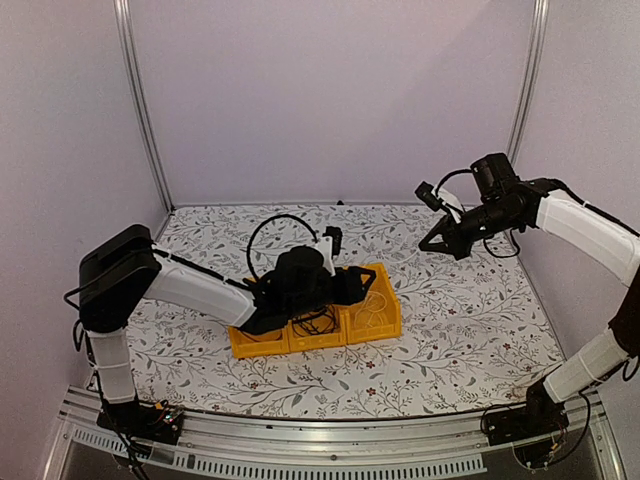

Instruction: Untangle the cables

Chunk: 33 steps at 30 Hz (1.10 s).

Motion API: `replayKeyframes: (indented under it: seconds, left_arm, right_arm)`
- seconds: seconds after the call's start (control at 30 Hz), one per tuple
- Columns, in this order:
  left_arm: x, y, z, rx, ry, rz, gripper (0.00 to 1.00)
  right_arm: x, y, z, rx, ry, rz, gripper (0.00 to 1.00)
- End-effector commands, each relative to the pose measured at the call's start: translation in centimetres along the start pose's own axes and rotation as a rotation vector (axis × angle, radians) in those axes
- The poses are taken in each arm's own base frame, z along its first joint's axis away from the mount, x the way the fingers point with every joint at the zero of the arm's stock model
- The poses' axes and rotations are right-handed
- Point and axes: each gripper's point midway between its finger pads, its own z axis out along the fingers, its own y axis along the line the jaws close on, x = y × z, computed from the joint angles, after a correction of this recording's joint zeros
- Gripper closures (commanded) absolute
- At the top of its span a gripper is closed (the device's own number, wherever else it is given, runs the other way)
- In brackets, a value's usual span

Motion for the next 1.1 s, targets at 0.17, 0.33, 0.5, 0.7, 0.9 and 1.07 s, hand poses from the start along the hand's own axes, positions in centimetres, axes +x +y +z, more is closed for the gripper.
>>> replayKeyframes:
  seconds: [0.17, 0.33, 0.5, 0.7, 0.9, 1.07]
  left_arm:
    - [-1.7, -1.7, -3.3, 0.047, 0.01, 0.063, 0.37]
    - [-1.8, -1.5, -6.0, 0.045, 0.006, 0.061, 0.37]
    - [-3.8, 0.2, -9.9, -0.041, -0.065, 0.035, 0.37]
    - [-6.1, 1.9, -13.9, -0.131, -0.148, 0.046, 0.37]
    - [-7.0, 3.1, -15.1, -0.184, -0.168, 0.05, 0.37]
    - [-7.4, 3.1, -15.1, -0.186, -0.174, 0.073, 0.37]
  right_arm:
    - [0.9, -0.6, 4.1, -0.024, 0.06, 0.021, 1.0]
    - [1.6, 0.0, 7.3, -0.035, 0.138, -0.009, 1.0]
    - [3.2, 0.7, 10.9, -0.057, 0.242, -0.024, 1.0]
    - [4.6, 1.8, 14.1, -0.084, 0.34, -0.045, 1.0]
    - [4.9, 1.9, 13.2, -0.058, 0.423, -0.087, 0.75]
    - [3.9, 2.0, 9.1, 0.012, 0.439, -0.152, 0.58]
